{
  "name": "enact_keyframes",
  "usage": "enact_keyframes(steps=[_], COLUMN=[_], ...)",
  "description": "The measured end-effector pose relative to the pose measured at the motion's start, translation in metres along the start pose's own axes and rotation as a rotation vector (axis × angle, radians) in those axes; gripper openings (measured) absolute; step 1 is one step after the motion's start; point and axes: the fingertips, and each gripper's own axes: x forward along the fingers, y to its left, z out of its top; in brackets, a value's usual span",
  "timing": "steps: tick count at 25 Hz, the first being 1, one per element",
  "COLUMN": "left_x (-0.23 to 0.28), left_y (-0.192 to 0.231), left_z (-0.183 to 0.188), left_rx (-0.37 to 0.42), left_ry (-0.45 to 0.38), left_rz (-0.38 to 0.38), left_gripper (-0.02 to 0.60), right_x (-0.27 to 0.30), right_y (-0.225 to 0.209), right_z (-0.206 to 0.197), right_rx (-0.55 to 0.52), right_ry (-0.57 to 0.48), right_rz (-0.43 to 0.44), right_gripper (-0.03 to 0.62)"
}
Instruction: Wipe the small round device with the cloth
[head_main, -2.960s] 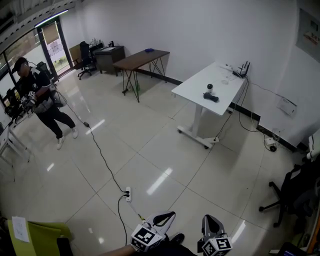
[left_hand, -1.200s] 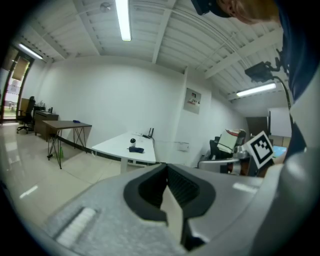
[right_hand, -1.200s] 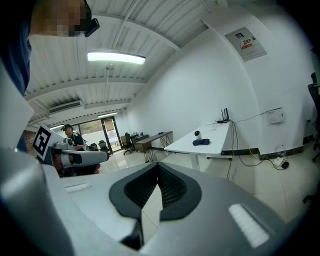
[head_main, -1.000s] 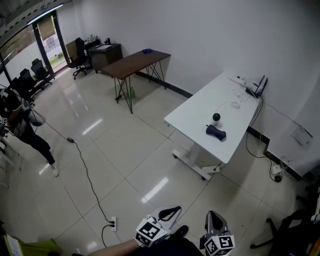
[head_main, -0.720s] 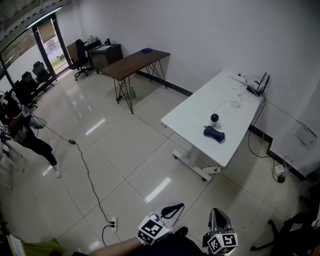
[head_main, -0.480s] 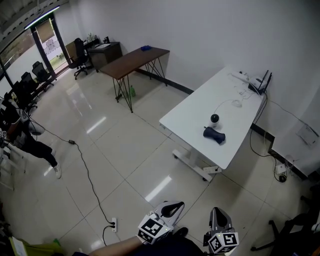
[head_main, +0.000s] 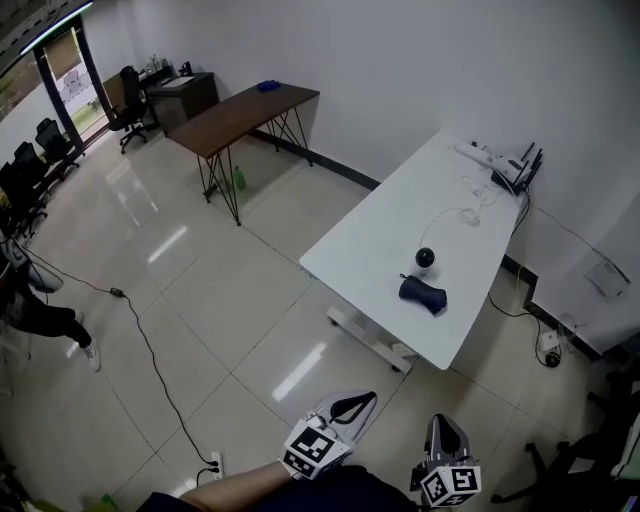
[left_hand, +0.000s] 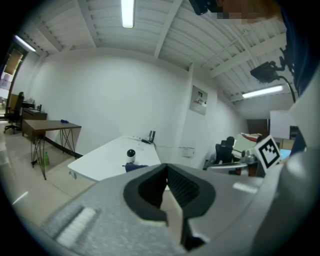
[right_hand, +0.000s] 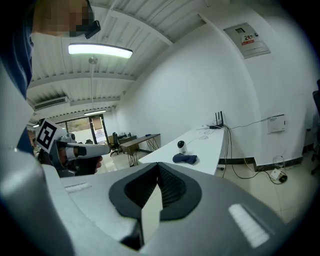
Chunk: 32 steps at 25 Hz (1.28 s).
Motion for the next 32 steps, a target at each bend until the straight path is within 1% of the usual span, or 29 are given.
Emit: enact_keyframes(steps=[7, 11, 16, 17, 18, 19, 21, 23, 24, 27, 32], left_x=[0.027, 0.037, 0.057, 0.063, 0.069, 0.076, 0.09, 0.106, 0.114, 0.137, 0.176], left_y=[0.061, 0.087, 0.114, 0.116, 0.119, 0.121, 0.128, 0.137, 0.142, 0.156, 0.161], left_z=[0.016, 0.018, 0.021, 0.021, 0.021, 0.021, 0.021, 0.021, 0.022, 0.03, 0.038], left_rx=[-0.028, -0.048, -0.08, -0.079, -0.076, -0.07, -0.058, -0.051, -0.05, -0.053, -0.041], left_ry=[0.008, 0.021, 0.032, 0.036, 0.041, 0.049, 0.071, 0.097, 0.107, 0.122, 0.157], left_rz=[-0.04, -0.062, -0.051, -0.052, -0.053, -0.051, -0.039, -0.017, -0.003, 0.039, 0.079], left_gripper=[0.003, 0.014, 0.023, 0.035, 0.044, 0.058, 0.107, 0.17, 0.183, 0.192, 0.192], right_x=[0.063, 0.094, 0.131, 0.14, 0.149, 0.159, 0.182, 0.208, 0.221, 0.264, 0.322], right_y=[0.005, 0.009, -0.004, -0.011, -0.018, -0.026, -0.042, -0.059, -0.067, -0.086, -0.102], right_z=[0.019, 0.026, 0.042, 0.044, 0.045, 0.046, 0.043, 0.037, 0.033, 0.014, -0.022], right_rx=[-0.022, -0.04, -0.09, -0.098, -0.103, -0.107, -0.136, -0.208, -0.259, -0.434, -0.661], right_ry=[0.03, 0.068, 0.1, 0.106, 0.113, 0.122, 0.15, 0.189, 0.213, 0.303, 0.458], right_rz=[-0.052, -0.041, -0.022, -0.018, -0.012, -0.004, 0.017, 0.041, 0.054, 0.116, 0.283], right_gripper=[0.011, 0.011, 0.014, 0.029, 0.065, 0.086, 0.146, 0.203, 0.216, 0.238, 0.241])
